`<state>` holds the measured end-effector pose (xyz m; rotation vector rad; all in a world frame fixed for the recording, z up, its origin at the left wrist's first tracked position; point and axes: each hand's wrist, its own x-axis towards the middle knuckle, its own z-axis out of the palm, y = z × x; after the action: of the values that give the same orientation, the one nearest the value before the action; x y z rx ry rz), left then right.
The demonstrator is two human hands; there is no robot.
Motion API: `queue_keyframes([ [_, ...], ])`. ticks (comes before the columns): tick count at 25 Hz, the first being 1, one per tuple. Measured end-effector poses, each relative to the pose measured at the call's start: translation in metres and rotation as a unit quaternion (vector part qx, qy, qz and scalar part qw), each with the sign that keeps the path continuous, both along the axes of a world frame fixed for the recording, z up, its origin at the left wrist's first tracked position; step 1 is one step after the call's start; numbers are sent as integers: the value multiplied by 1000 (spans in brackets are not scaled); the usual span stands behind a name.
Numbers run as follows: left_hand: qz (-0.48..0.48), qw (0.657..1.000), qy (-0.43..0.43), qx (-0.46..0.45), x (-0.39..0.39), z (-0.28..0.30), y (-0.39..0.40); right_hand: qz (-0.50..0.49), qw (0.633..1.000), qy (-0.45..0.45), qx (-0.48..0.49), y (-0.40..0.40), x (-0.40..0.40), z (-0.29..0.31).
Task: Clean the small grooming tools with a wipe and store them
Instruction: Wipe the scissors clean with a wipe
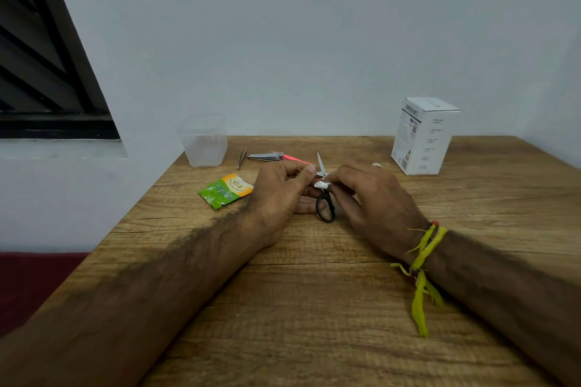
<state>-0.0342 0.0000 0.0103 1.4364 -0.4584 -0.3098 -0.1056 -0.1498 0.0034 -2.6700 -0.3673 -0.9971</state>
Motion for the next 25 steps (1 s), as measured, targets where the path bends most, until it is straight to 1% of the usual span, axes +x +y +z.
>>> queue_keyframes([
  [4,14,1000,8,4,2,0,-1,9,1000,5,18,4,-4,-1],
  [7,31,999,19,9,1,-3,-2,-5,999,-17,43,-1,-13,-2],
  [11,54,998,17,6,5,-5,-1,-25,1000,10,-11,14,-10,-7],
  [13,53,998,24,2,4,-6,-2,-29,999,2,-19,11,-8,-6],
  [16,45,999,20,-6,5,-3,1,-18,1000,-15,-3,14,-4,-2],
  [18,46,999,19,-16,6,-2,1,3,1000,-14,-24,21,-3,0],
  [22,43,999,26,-14,0,-2,-1,-8,999,-31,-33,18,-6,-1],
  [25,67,998,18,-4,4,-5,0,-6,996,-32,-78,22,-6,-6],
])
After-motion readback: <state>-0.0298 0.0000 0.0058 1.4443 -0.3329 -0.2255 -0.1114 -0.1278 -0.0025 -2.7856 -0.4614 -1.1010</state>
